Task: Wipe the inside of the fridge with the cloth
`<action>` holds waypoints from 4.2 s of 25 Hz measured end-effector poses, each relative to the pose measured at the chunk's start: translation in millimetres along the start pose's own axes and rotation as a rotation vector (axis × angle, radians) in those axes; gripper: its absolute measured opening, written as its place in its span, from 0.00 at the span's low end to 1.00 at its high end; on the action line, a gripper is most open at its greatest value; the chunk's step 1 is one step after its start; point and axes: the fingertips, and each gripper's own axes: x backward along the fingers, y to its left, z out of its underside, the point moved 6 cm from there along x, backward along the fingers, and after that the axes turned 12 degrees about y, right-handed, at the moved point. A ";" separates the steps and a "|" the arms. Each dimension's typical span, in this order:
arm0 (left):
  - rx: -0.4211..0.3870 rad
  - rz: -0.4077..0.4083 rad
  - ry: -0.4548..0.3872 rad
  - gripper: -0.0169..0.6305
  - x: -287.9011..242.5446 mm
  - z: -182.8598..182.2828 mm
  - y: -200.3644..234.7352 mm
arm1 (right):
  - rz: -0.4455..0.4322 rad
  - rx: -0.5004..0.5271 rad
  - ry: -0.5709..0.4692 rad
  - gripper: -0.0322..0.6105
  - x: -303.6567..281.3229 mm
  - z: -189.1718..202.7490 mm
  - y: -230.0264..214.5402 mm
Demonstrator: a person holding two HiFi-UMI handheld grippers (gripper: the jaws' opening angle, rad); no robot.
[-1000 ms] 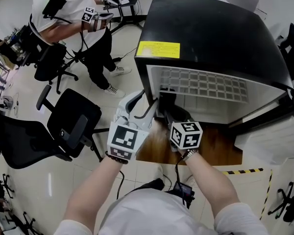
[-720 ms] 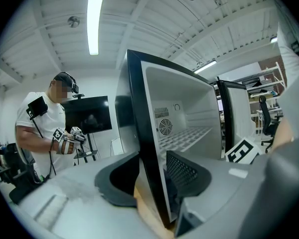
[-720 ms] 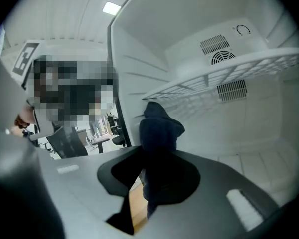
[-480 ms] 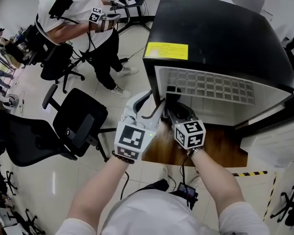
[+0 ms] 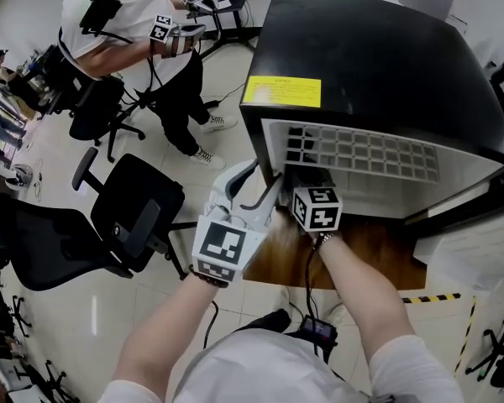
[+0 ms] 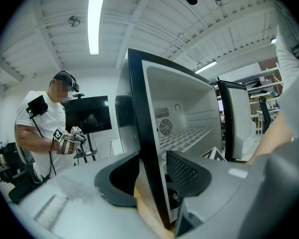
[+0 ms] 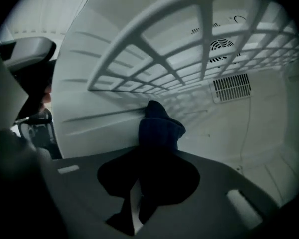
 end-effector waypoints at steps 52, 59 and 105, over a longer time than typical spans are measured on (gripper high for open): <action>-0.002 -0.041 0.021 0.28 -4.2 -3.7 3.6 | 0.472 -0.041 0.006 0.17 22.0 -2.9 -155.8; 0.019 -0.049 0.016 0.28 -5.8 -5.6 2.0 | 0.544 -0.064 0.000 0.17 47.2 -2.1 -188.8; 0.058 -0.049 0.004 0.28 -8.8 -7.0 2.8 | 0.255 -0.053 0.054 0.17 19.2 5.0 -50.2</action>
